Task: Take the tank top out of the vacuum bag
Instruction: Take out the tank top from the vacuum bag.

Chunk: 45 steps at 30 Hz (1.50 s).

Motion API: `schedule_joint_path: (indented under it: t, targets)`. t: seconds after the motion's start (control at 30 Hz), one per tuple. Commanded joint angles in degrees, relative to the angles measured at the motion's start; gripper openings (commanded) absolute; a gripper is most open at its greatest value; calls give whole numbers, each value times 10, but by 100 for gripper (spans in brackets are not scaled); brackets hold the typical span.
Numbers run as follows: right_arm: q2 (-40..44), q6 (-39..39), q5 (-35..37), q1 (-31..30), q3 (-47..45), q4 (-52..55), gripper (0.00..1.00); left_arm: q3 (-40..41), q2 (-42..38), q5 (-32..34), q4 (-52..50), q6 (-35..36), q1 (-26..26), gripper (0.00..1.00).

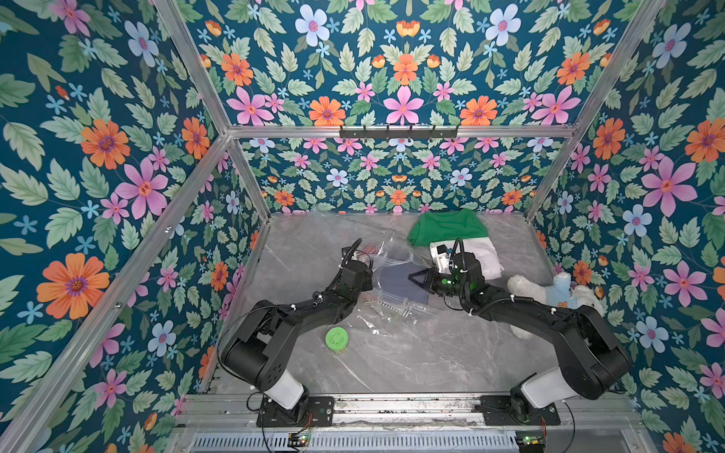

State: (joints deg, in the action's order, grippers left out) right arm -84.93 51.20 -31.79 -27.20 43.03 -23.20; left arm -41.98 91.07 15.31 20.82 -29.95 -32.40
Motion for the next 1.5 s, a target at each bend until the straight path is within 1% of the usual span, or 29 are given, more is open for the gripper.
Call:
schedule_joint_path:
  t: [0.0, 0.07, 0.27, 0.43, 0.6, 0.77, 0.87, 0.97, 1.07, 1.13, 1.2, 1.3, 1.47]
  targets:
    - [37, -24, -30, 18, -5, 62, 0, -1, 2, 34, -18, 6, 7, 0]
    - [63, -40, -28, 29, 0, 132, 0, -1, 3, 34, -18, 8, 10, 0]
    - [120, -70, -28, 61, 4, 248, 0, -2, 13, 34, -14, 15, 26, 0]
    - [147, -69, -29, 82, -2, 295, 0, -3, 21, 33, -6, 20, 47, 0]
    - [165, -49, -32, 109, -22, 319, 0, -2, 24, 37, -3, 29, 71, 0]
    - [197, -42, -48, 161, -51, 352, 0, 0, 27, 42, -3, 39, 97, 0]
    - [214, -55, -58, 195, -64, 383, 0, 0, 30, 46, -3, 44, 107, 0]
    - [225, -96, -62, 229, -69, 431, 0, -2, 35, 54, -2, 47, 114, 0]
    - [238, -140, -43, 281, -78, 483, 0, -1, 39, 64, -2, 46, 121, 0]
    - [239, -160, -45, 314, -88, 501, 0, 0, 39, 66, -2, 46, 125, 0]
    - [233, -183, -36, 333, -95, 518, 0, 0, 38, 66, -2, 49, 131, 0]
    - [212, -206, -6, 342, -98, 528, 0, -1, 38, 67, -3, 53, 138, 0]
    - [163, -218, 20, 365, -93, 497, 0, -2, 36, 67, -3, 55, 145, 0]
